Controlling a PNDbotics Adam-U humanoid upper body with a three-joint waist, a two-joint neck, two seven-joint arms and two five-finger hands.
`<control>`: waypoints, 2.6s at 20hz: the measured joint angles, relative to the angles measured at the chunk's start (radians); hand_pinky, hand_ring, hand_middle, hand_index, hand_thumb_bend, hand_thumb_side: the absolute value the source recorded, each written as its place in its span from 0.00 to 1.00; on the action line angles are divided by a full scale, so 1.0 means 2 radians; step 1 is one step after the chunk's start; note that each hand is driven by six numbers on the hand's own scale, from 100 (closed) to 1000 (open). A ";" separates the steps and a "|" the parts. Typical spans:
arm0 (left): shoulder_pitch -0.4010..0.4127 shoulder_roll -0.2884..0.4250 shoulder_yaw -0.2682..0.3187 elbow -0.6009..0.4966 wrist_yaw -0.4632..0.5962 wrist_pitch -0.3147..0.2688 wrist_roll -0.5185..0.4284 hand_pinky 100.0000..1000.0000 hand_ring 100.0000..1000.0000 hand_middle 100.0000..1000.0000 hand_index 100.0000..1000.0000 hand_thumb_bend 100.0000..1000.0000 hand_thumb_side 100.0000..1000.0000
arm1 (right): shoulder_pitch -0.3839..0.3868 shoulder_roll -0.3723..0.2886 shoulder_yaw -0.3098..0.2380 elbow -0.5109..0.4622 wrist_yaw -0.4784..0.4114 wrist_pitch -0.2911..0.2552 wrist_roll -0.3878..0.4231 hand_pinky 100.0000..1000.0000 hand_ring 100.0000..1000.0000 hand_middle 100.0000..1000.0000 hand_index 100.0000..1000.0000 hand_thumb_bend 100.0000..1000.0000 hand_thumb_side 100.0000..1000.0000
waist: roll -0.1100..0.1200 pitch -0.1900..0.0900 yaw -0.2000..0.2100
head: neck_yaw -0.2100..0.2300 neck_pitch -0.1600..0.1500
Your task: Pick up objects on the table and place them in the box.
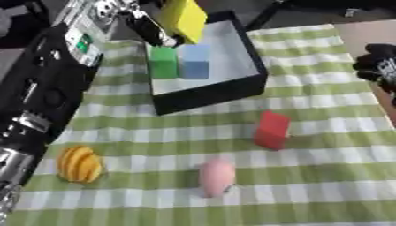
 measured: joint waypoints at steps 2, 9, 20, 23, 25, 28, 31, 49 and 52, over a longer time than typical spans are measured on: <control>0.001 -0.003 0.000 0.006 -0.006 0.000 0.000 0.72 0.66 0.51 0.54 0.01 0.00 | -0.001 0.000 0.000 0.000 0.000 0.000 0.001 0.82 0.74 0.61 0.75 0.00 0.48 | 0.000 0.000 -0.001 | 0.000 0.000; 0.009 -0.007 -0.001 0.025 -0.040 -0.003 -0.005 0.75 0.69 0.57 0.61 0.21 0.00 | -0.002 0.004 0.000 0.000 0.000 0.002 0.002 0.82 0.74 0.61 0.75 0.00 0.48 | 0.000 0.000 -0.003 | 0.000 0.002; 0.014 -0.013 0.000 0.037 -0.068 -0.003 -0.009 0.87 0.86 0.82 0.88 0.68 0.17 | -0.001 0.004 0.000 0.001 0.000 0.002 0.003 0.82 0.74 0.61 0.75 0.00 0.49 | 0.002 0.000 -0.003 | 0.002 0.009; 0.016 -0.013 0.001 0.037 -0.070 -0.001 -0.001 0.87 0.86 0.82 0.90 0.67 0.17 | 0.000 0.004 0.000 0.001 0.000 0.003 0.003 0.82 0.74 0.61 0.75 0.00 0.49 | 0.002 0.000 -0.003 | 0.002 0.010; 0.018 -0.013 0.002 0.037 -0.069 0.000 0.002 0.87 0.86 0.82 0.89 0.70 0.23 | 0.001 0.004 0.000 0.001 0.000 0.003 0.003 0.82 0.74 0.61 0.75 0.00 0.49 | 0.002 0.000 -0.003 | 0.002 0.011; 0.018 -0.013 0.006 0.032 -0.058 0.003 0.002 0.87 0.86 0.81 0.88 0.67 0.28 | 0.001 0.004 0.000 0.001 0.000 0.003 0.003 0.82 0.74 0.61 0.75 0.00 0.49 | 0.002 0.000 -0.003 | 0.003 0.014; 0.021 -0.010 0.009 0.025 -0.042 0.008 -0.004 0.87 0.86 0.80 0.87 0.57 0.24 | 0.002 0.004 0.000 0.001 0.000 0.003 0.003 0.82 0.74 0.61 0.75 0.00 0.49 | 0.002 0.000 0.000 | 0.003 0.018; 0.154 0.234 -0.066 -0.324 0.260 0.121 -0.029 0.83 0.81 0.75 0.83 0.30 0.26 | 0.032 -0.009 -0.007 0.003 0.001 -0.003 -0.007 0.82 0.74 0.61 0.75 0.00 0.48 | 0.002 -0.009 0.046 | -0.028 0.053; 0.211 0.279 -0.069 -0.394 0.307 0.157 -0.016 0.82 0.80 0.74 0.83 0.29 0.30 | 0.033 -0.009 -0.007 0.003 0.001 -0.003 -0.008 0.82 0.74 0.61 0.75 0.00 0.48 | 0.002 -0.009 0.048 | -0.033 0.053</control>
